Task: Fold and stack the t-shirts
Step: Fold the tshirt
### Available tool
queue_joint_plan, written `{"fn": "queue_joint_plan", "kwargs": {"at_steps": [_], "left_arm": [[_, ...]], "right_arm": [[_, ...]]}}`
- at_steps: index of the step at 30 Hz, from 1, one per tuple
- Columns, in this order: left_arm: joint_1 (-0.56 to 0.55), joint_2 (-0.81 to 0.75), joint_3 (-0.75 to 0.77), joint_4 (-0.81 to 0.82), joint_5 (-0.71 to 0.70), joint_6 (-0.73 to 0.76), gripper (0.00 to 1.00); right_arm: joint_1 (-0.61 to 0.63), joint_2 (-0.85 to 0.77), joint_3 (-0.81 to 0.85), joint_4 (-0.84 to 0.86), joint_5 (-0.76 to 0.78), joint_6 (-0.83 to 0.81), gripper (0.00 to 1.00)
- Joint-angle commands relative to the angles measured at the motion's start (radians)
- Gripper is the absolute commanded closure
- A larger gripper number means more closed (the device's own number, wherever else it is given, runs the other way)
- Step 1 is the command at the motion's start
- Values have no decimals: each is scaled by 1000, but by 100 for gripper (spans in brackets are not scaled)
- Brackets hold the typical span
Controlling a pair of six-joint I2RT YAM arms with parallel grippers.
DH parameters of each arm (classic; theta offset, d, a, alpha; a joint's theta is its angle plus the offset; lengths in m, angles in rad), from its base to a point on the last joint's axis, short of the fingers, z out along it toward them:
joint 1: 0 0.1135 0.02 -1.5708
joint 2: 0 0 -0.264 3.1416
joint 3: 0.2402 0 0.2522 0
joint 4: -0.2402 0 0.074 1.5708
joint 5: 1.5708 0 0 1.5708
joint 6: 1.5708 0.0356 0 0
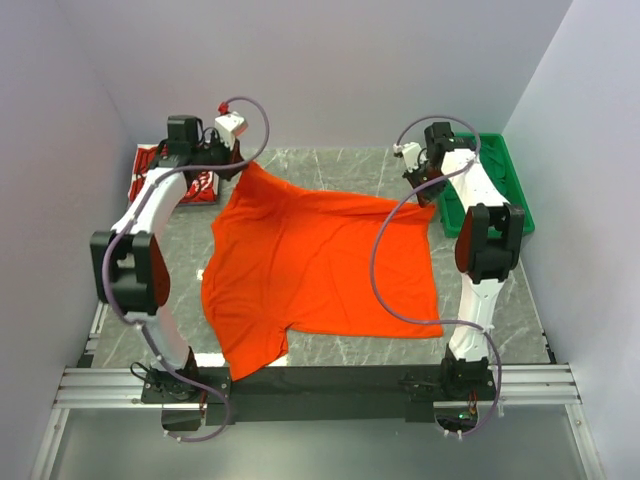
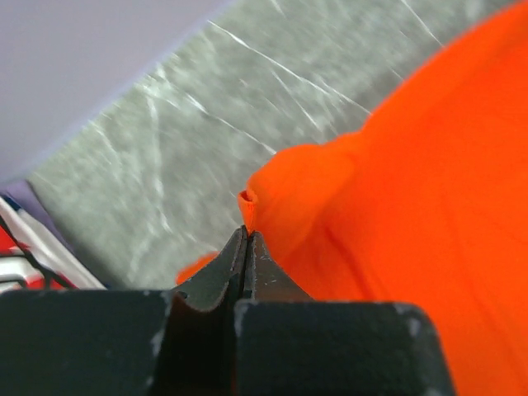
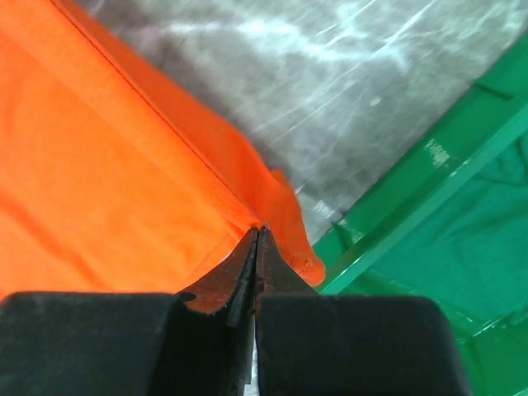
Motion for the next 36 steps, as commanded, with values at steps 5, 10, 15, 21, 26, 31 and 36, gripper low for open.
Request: {"fn": "queue_joint_plan", "kwargs": {"at_steps": [5, 10, 15, 21, 26, 31, 36], "left_arm": [[5, -269, -290, -216, 68, 237, 100], [0, -373, -494, -310, 70, 327, 100], [-18, -387, -641, -301, 16, 375, 100], [-24, -320, -638, -347, -24, 442, 84], [3, -332, -575, -544, 4, 557, 69], [49, -280, -405, -652, 60, 584, 57], [-15, -203, -347, -377, 42, 288, 42]], "right_arm": [[1, -134, -151, -47, -50, -110, 100], [6, -149, -287, -33, -48, -131, 100], [27, -123, -360, -35, -57, -132, 100], [50, -96, -338, -89, -59, -136, 91], [41, -134, -248, -226, -123, -173, 73], [30, -117, -153, -250, -97, -129, 72], [27, 7, -35, -195, -45, 14, 80]]}}
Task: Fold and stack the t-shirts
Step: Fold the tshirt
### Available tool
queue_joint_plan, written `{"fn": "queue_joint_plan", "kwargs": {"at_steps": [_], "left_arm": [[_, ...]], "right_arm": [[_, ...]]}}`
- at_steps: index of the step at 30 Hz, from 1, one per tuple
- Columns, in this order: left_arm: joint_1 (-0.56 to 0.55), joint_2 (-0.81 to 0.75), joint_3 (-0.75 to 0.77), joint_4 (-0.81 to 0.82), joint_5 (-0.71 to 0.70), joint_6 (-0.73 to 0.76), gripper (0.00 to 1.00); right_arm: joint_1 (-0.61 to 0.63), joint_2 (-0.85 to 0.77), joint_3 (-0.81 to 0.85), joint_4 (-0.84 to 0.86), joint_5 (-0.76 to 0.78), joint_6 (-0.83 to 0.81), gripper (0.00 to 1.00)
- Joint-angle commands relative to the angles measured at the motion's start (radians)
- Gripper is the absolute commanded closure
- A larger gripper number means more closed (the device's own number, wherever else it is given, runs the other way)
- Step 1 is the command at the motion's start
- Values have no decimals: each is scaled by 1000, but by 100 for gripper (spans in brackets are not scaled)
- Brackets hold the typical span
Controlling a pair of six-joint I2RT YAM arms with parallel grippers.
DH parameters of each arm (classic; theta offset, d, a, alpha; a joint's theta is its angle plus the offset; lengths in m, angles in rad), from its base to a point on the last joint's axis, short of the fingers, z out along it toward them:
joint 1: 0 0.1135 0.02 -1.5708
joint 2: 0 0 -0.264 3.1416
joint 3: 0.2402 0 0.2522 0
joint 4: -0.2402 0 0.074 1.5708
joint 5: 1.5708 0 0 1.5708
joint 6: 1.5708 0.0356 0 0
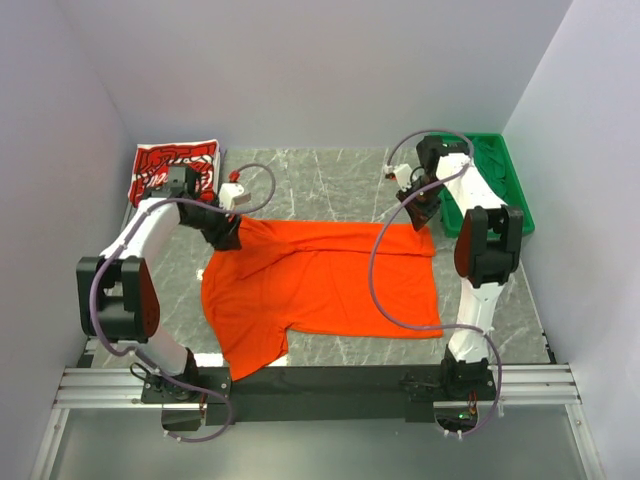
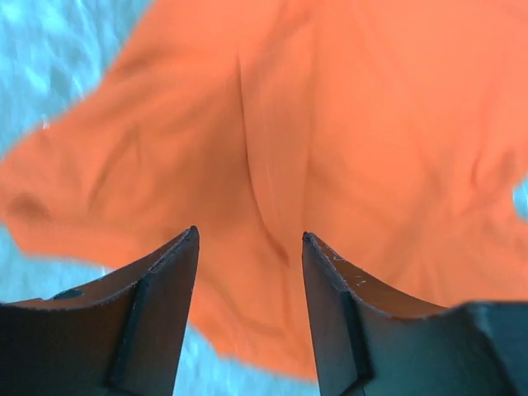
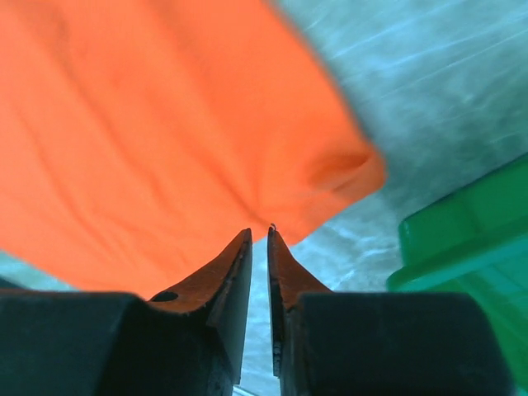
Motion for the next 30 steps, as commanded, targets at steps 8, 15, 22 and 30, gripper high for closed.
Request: {"fn": "queue_joint_plan", "kwargs": {"at_steps": [8, 15, 22, 30], "left_arm": [[-162, 301, 135, 283, -43, -410, 45], [-198, 377, 164, 302, -38, -410, 46], [-238, 323, 126, 242, 83, -344, 55], [-340, 274, 89, 76, 117, -175, 75]], "right_arm": [[-10, 233, 255, 3, 60, 278, 84], [-8, 252, 242, 17, 98, 296, 84], [-10, 257, 242, 12, 113, 290, 85], [-10, 270, 275, -6, 130, 280, 85]]}}
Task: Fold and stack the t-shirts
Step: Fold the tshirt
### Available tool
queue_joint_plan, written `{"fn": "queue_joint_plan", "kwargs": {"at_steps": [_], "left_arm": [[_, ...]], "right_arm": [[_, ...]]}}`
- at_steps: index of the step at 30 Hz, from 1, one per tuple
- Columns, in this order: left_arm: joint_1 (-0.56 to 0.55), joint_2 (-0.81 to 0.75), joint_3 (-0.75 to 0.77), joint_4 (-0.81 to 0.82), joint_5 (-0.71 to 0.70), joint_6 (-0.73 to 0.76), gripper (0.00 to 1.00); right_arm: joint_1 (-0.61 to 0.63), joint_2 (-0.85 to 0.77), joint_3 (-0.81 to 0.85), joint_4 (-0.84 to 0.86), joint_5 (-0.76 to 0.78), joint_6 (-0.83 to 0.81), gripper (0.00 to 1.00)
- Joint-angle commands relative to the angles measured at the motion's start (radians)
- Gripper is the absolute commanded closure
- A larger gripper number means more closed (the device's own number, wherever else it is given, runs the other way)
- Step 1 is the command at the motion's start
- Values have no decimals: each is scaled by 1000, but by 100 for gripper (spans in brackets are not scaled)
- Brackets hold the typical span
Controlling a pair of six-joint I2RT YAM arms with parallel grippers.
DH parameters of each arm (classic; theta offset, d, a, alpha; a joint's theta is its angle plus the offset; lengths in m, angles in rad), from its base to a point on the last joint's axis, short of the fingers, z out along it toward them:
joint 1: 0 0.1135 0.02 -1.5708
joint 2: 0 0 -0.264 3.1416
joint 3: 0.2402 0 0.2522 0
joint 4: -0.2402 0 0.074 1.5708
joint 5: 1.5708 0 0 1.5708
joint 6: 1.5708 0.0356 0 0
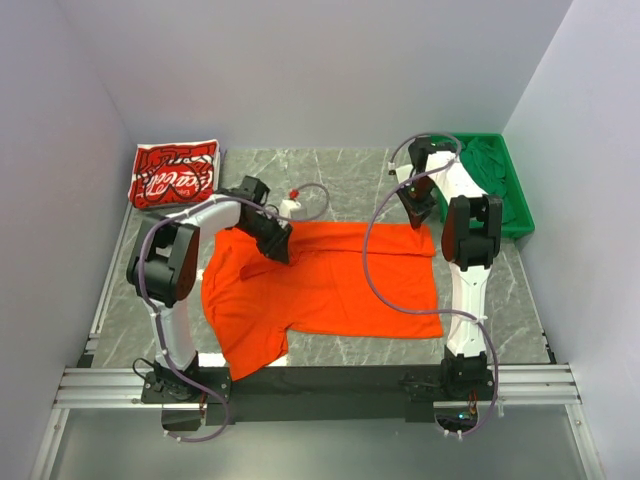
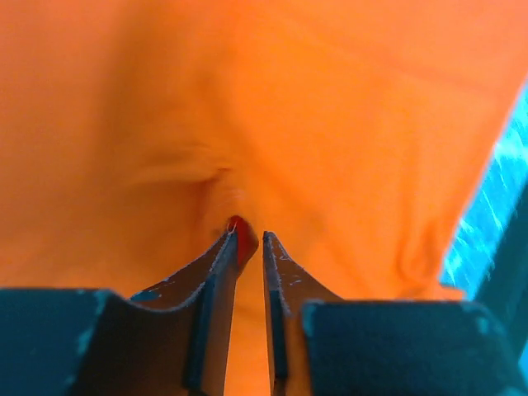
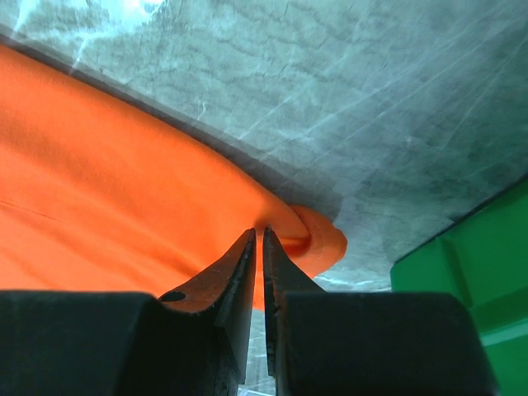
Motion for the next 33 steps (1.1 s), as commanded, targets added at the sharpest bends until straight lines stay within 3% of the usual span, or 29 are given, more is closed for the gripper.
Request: {"fn": "queue_joint_plan", "kwargs": {"at_steps": [1, 5, 6, 8, 11, 14, 19, 23, 33], "left_arm": [[-69, -83, -19, -126, 43, 143, 76], [-48, -123, 1, -244, 29, 237, 75], [-25, -131, 11, -235, 31, 225, 71], [73, -142, 54, -197, 32, 140, 59], [199, -143, 84, -62, -18, -24, 52], [265, -149, 45, 117, -147, -150, 52], [359, -70, 105, 202, -274, -307, 55], [399, -5, 152, 242, -311, -448, 56], [405, 62, 183, 231, -310, -536, 58]], "right_arm": [[-4, 6, 52, -9, 22, -8, 85], [-6, 6, 78, -15, 26, -15, 85], [-6, 3, 83, -14, 28, -15, 85], [-4, -1, 97, -3, 31, -12, 85], [-4, 6, 112, 9, 40, -8, 85], [1, 24, 130, 31, 62, 4, 85], [13, 38, 152, 70, 89, 41, 85], [28, 36, 128, 112, 131, 44, 84], [39, 58, 91, 109, 132, 12, 85]]}}
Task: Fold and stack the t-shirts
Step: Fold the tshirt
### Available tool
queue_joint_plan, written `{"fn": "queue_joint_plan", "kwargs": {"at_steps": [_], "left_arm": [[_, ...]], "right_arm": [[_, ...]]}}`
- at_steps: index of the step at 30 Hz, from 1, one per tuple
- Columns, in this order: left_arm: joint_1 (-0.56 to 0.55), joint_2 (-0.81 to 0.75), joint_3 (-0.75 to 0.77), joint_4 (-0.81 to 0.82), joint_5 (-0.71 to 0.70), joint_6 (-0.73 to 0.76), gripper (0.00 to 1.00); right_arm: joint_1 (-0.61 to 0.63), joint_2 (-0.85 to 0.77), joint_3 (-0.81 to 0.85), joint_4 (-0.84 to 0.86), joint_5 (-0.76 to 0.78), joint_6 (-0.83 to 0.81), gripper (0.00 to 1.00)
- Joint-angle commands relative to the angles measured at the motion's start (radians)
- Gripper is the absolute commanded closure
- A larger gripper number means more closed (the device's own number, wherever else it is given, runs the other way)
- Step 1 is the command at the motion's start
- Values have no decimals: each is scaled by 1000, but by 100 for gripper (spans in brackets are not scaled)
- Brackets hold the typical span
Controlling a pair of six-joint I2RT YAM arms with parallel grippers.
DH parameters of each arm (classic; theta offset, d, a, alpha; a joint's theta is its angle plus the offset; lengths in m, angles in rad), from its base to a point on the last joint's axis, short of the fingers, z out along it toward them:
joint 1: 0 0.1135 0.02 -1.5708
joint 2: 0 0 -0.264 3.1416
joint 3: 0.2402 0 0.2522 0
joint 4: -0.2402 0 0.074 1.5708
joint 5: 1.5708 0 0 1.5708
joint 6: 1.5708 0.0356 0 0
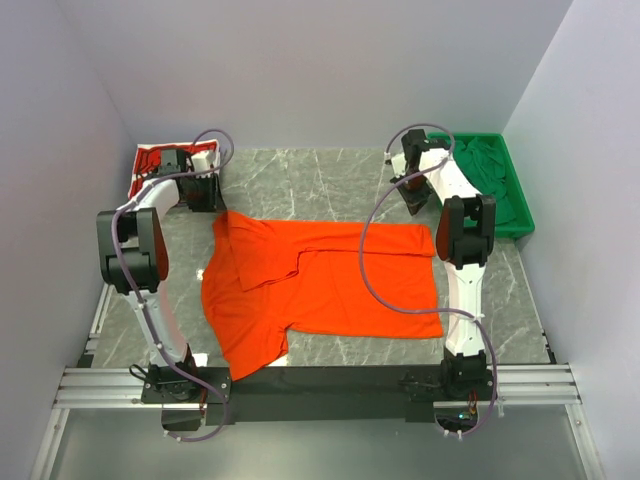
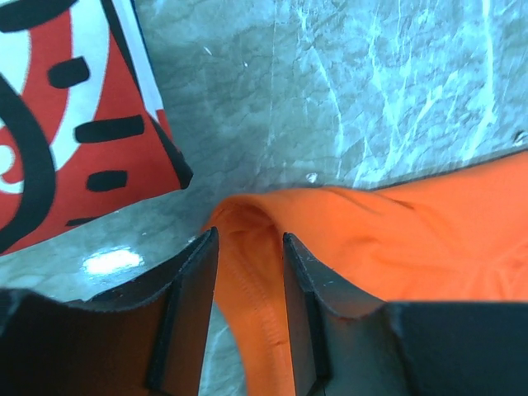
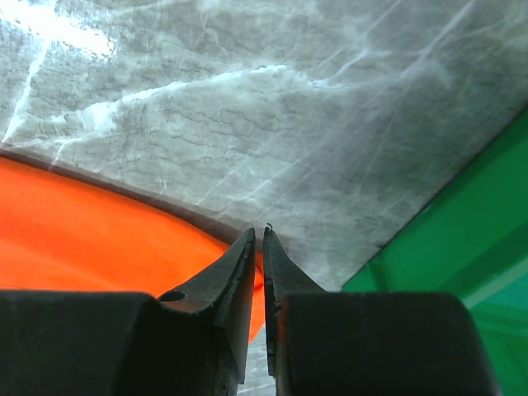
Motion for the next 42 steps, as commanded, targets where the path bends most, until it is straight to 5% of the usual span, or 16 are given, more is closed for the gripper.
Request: {"fn": "queue_joint_plan", "kwargs": {"at_steps": [1, 9, 18, 29, 42], "left_arm": [[0, 23, 46, 17, 22, -76, 58], [-3, 66, 43, 36, 112, -148, 59], [3, -36, -72, 37, 146, -121, 99], [11, -125, -239, 57, 4, -102, 99], [14, 63, -63, 59, -121, -90, 96]], "right_arm": [[5, 15, -17, 18, 11, -14, 85], [7, 27, -20, 4, 13, -24, 86], [8, 36, -23, -14, 22, -32, 87], [7, -24, -98, -5, 57, -60, 87], [5, 1, -77, 7, 46, -87, 86]]}}
